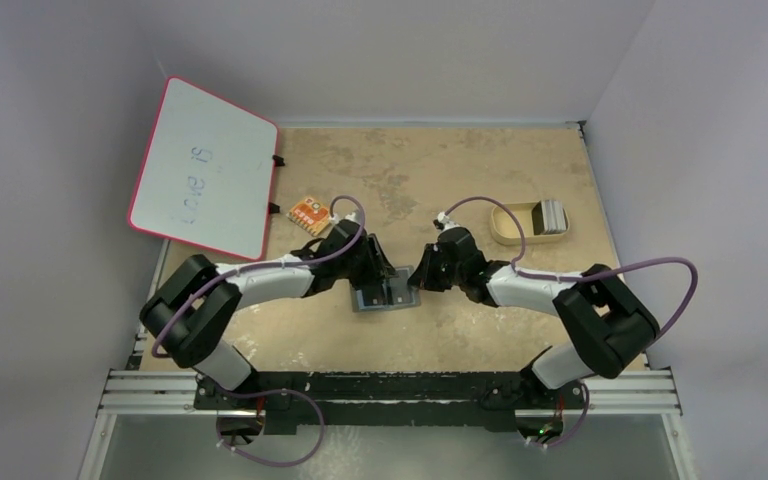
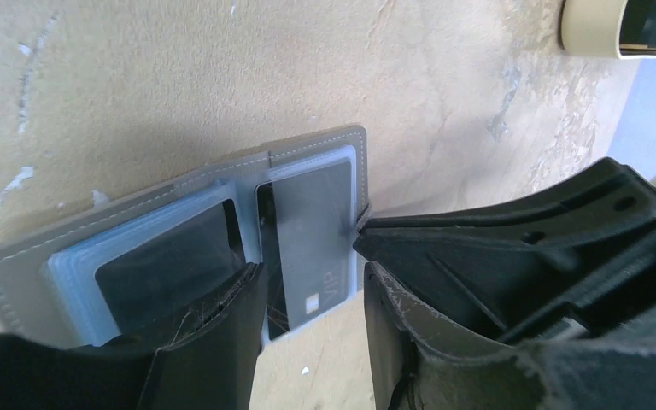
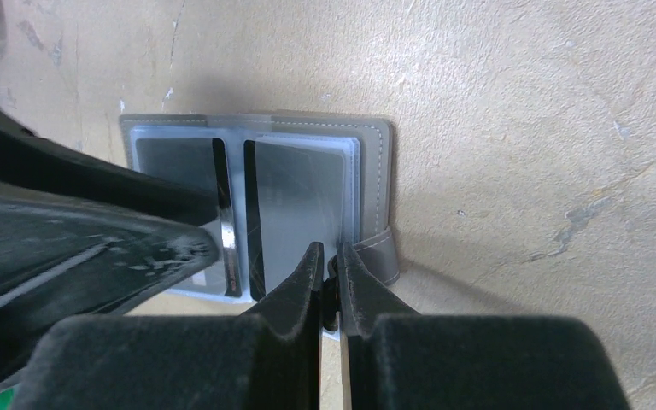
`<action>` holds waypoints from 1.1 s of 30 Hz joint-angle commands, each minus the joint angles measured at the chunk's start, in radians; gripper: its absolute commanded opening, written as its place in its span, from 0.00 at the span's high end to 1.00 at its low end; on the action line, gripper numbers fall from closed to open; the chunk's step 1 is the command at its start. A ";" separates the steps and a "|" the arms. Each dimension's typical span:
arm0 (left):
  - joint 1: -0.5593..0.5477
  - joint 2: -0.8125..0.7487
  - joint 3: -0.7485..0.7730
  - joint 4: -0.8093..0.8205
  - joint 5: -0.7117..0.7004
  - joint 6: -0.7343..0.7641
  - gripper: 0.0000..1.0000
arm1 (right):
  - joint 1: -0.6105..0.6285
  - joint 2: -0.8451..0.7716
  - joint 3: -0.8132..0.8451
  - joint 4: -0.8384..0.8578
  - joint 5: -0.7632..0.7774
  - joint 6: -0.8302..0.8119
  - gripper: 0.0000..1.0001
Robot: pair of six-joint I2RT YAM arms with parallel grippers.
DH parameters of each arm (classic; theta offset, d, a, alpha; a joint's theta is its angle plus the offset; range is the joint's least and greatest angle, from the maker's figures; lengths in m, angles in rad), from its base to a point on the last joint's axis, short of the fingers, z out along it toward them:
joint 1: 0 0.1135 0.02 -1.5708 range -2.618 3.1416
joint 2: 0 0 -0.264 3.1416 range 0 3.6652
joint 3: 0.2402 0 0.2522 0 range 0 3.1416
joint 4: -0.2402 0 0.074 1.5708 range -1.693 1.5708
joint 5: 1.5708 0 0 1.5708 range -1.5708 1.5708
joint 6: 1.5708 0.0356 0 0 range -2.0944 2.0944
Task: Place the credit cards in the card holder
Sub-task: Insert the credit card into the card holder, then turn over the card slot in the card holder.
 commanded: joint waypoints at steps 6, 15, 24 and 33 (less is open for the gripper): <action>0.033 -0.188 0.054 -0.300 -0.153 0.161 0.51 | 0.006 -0.024 0.011 -0.013 0.032 -0.003 0.95; 0.054 -0.207 -0.009 -0.301 -0.160 0.160 0.46 | 0.005 -0.018 0.010 -0.002 0.030 -0.005 0.96; 0.145 -0.306 -0.126 -0.193 -0.046 0.156 0.63 | 0.005 -0.007 -0.006 -0.006 -0.006 -0.012 0.96; 0.199 -0.293 -0.258 0.028 0.111 0.124 0.74 | 0.005 -0.001 -0.012 0.005 -0.016 -0.003 0.95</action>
